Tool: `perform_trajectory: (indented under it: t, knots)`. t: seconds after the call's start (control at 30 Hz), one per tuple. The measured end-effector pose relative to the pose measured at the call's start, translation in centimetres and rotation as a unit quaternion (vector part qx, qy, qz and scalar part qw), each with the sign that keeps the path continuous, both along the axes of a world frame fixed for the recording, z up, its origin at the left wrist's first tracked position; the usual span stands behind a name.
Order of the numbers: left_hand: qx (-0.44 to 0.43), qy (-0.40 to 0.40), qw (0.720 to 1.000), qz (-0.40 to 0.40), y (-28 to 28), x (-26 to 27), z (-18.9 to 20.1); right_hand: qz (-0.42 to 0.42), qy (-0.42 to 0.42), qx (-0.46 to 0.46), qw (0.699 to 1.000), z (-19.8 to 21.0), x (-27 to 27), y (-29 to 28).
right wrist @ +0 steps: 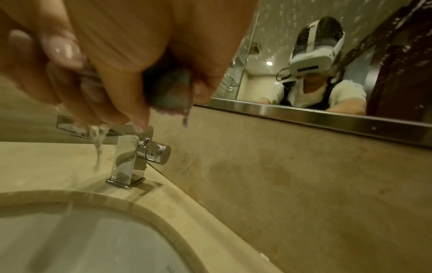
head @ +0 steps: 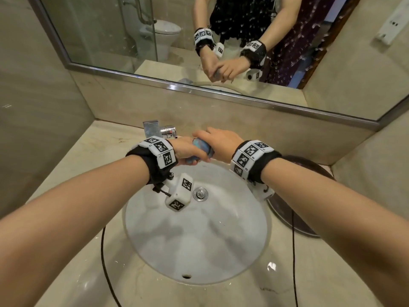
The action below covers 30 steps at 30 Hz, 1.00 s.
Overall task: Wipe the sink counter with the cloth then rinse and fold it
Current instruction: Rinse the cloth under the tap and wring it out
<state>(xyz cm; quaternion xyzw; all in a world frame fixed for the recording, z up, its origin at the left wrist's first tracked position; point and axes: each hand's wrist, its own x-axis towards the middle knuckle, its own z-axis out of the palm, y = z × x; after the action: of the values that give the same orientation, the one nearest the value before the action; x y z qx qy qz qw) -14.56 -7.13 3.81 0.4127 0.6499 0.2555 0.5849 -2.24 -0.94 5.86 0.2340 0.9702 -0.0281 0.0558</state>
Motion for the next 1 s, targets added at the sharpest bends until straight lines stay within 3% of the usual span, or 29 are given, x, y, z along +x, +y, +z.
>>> perform_trajectory:
  t: [0.13,0.23,0.33,0.43,0.53,0.67,0.87,1.0]
  knots:
    - [0.006,0.216,0.976,-0.001,0.4,0.2,-0.1,-0.025,-0.029,0.042,0.998,-0.5,-0.7,0.0]
    - [0.018,0.293,0.955,-0.031,0.4,0.5,-0.1,-0.074,-0.022,0.019,0.997,-1.0,-1.1,-0.5]
    - [0.026,0.403,0.911,-0.082,0.5,1.0,-0.3,-0.097,-0.038,0.007,0.995,-1.5,-1.6,-0.6]
    - [0.053,0.461,0.876,-0.129,0.5,1.3,-0.2,-0.115,-0.06,-0.005,0.992,-1.6,-1.9,-0.7]
    - [0.063,0.49,0.855,-0.155,0.5,1.2,-0.4,-0.126,-0.073,-0.034,0.989,-1.9,-2.1,-0.8]
    - [0.068,0.496,0.853,-0.146,0.4,1.2,-0.6,-0.124,-0.072,-0.059,0.988,-1.9,-2.1,-0.8]
    - [0.083,0.437,0.891,-0.091,0.2,0.0,-1.2,-0.096,-0.047,-0.036,0.994,-1.4,-1.9,-0.3]
    - [0.088,0.37,0.924,-0.048,-0.6,-1.1,-1.1,-0.115,-0.031,-0.072,0.99,-1.8,-0.8,0.4]
